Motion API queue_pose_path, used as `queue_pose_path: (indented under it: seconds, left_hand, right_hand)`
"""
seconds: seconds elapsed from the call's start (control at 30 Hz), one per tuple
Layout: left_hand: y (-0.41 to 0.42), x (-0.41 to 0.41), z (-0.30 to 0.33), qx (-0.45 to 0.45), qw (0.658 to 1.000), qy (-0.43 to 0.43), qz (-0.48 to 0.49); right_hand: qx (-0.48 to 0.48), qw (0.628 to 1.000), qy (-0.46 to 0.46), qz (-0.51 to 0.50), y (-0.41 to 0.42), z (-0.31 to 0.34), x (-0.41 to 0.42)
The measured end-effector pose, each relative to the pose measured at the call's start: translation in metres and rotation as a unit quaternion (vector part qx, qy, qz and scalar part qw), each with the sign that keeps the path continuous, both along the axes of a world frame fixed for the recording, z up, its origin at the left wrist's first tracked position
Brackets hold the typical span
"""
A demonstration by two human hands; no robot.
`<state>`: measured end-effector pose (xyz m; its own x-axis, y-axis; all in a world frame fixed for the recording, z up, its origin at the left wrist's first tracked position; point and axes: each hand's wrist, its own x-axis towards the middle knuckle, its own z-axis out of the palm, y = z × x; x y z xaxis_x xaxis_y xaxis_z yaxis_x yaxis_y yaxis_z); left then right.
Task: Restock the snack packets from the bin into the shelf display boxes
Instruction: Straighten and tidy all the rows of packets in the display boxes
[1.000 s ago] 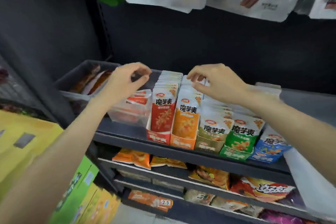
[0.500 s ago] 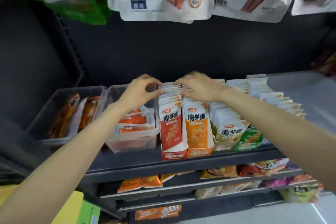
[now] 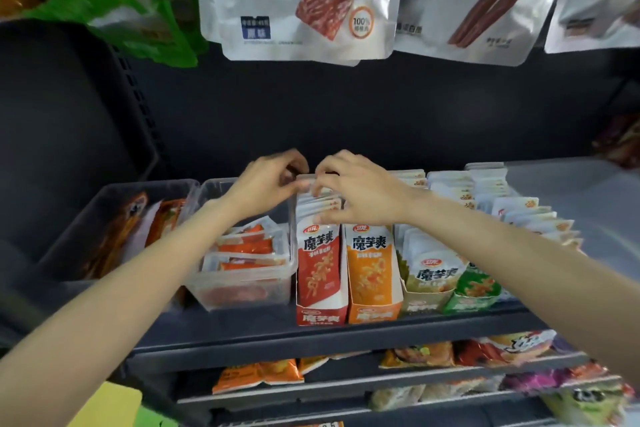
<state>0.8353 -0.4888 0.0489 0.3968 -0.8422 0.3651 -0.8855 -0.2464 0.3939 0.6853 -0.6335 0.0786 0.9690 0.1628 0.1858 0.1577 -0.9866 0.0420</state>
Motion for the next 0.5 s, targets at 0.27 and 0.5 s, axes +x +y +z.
queue_pose_path:
  seconds: [0.27, 0.5]
  left_hand:
    - [0.026, -0.037, 0.015, 0.125, 0.991, -0.051, -0.026]
    - [0.012, -0.034, 0.009, 0.042, 0.999, 0.006, 0.003]
  right_hand:
    - [-0.064, 0.997, 0.018, -0.041, -0.002, -0.007, 0.006]
    - [-0.044, 0.997, 0.014, -0.061, 0.001, -0.008, 0.010]
